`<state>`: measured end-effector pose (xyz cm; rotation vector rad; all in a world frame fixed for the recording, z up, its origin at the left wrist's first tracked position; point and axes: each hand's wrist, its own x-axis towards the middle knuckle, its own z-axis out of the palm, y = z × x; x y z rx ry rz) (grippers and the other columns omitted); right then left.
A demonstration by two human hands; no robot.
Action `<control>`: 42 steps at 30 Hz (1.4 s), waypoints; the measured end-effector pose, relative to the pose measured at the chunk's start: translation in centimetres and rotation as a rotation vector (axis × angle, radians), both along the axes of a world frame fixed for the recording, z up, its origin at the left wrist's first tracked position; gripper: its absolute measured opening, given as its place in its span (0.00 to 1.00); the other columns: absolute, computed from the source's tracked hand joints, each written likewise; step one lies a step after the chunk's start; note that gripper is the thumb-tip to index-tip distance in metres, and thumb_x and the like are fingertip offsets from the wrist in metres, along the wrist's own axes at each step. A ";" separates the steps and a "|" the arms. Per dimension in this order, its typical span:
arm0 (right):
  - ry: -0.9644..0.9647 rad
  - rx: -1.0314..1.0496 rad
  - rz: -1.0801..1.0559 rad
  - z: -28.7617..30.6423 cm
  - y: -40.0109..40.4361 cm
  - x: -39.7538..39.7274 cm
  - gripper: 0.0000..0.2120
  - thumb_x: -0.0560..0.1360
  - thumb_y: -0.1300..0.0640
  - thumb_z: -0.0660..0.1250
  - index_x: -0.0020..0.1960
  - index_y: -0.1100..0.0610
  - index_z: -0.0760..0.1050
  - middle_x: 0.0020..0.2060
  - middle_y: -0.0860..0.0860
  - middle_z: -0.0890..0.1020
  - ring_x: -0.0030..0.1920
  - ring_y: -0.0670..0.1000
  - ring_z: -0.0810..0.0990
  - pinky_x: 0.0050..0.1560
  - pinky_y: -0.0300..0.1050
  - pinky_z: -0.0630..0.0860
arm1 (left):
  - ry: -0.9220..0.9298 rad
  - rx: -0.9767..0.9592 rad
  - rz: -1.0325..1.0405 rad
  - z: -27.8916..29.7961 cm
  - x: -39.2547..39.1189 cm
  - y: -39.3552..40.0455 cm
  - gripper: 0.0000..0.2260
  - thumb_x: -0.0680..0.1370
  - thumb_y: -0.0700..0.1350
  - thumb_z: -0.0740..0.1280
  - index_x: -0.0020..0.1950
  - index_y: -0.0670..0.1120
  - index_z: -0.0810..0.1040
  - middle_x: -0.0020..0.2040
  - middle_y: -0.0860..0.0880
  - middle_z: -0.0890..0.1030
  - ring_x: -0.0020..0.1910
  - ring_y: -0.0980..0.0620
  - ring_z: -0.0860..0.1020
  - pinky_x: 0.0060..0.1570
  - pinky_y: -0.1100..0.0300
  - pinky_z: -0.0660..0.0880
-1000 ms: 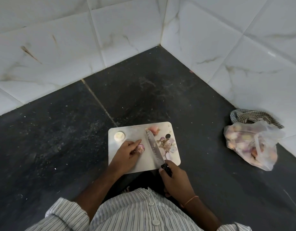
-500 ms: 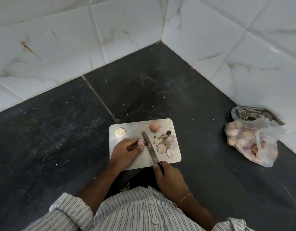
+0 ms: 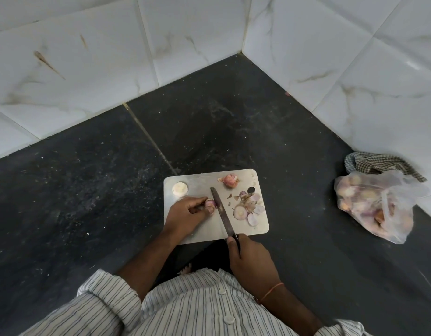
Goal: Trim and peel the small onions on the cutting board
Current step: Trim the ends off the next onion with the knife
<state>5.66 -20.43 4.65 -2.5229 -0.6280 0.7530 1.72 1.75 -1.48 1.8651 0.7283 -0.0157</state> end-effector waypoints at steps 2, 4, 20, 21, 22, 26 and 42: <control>0.001 -0.013 0.004 0.1 0.1 0.0 0.16 0.87 0.43 0.55 0.42 0.46 0.67 0.34 0.46 0.76 0.34 0.47 0.74 0.31 0.41 0.63 | -0.003 0.002 -0.001 0.1 0.1 0.0 0.21 0.78 0.60 0.76 0.69 0.55 0.85 0.61 0.60 0.84 0.56 0.71 0.80 0.56 0.75 0.73; -0.005 -0.020 0.009 0.3 0.2 0.0 0.16 0.87 0.43 0.55 0.43 0.47 0.67 0.34 0.45 0.75 0.34 0.47 0.74 0.31 0.41 0.62 | -0.004 -0.004 0.003 0.1 0.1 0.0 0.20 0.79 0.59 0.76 0.69 0.54 0.85 0.61 0.59 0.84 0.57 0.68 0.80 0.60 0.70 0.75; -0.020 -0.094 0.061 0.5 1.5 -0.4 0.15 0.88 0.44 0.52 0.47 0.49 0.67 0.34 0.45 0.74 0.32 0.47 0.74 0.36 0.48 0.70 | -0.016 -0.033 0.022 0.0 -0.2 -0.1 0.19 0.77 0.57 0.79 0.66 0.55 0.86 0.59 0.61 0.85 0.58 0.63 0.83 0.65 0.61 0.79; -0.017 -0.100 0.061 0.5 2.0 -0.2 0.15 0.88 0.44 0.52 0.47 0.50 0.67 0.34 0.44 0.74 0.33 0.49 0.74 0.36 0.48 0.69 | -0.014 -0.030 0.029 0.0 -0.2 -0.1 0.20 0.77 0.57 0.79 0.67 0.54 0.86 0.60 0.60 0.85 0.58 0.63 0.83 0.65 0.62 0.79; -0.011 -0.100 0.059 0.5 2.6 0.0 0.14 0.88 0.45 0.52 0.47 0.50 0.67 0.35 0.45 0.75 0.34 0.51 0.75 0.37 0.48 0.68 | -0.015 -0.025 0.032 0.0 -0.2 -0.1 0.20 0.77 0.57 0.79 0.67 0.53 0.86 0.61 0.59 0.85 0.58 0.64 0.82 0.65 0.64 0.78; 0.000 -0.089 0.046 0.9 4.1 0.4 0.15 0.88 0.46 0.52 0.49 0.52 0.68 0.42 0.53 0.82 0.42 0.56 0.82 0.39 0.48 0.68 | -0.011 0.024 0.011 -0.2 -0.2 -0.2 0.20 0.78 0.59 0.77 0.68 0.54 0.85 0.59 0.58 0.85 0.57 0.66 0.81 0.61 0.68 0.77; -0.007 -0.100 -0.003 1.0 2.6 -1.2 0.15 0.88 0.46 0.52 0.46 0.50 0.67 0.35 0.45 0.74 0.32 0.45 0.72 0.30 0.40 0.62 | -0.008 -0.001 0.047 -0.2 -0.4 -0.2 0.21 0.77 0.60 0.77 0.68 0.55 0.86 0.59 0.61 0.85 0.55 0.69 0.81 0.60 0.69 0.77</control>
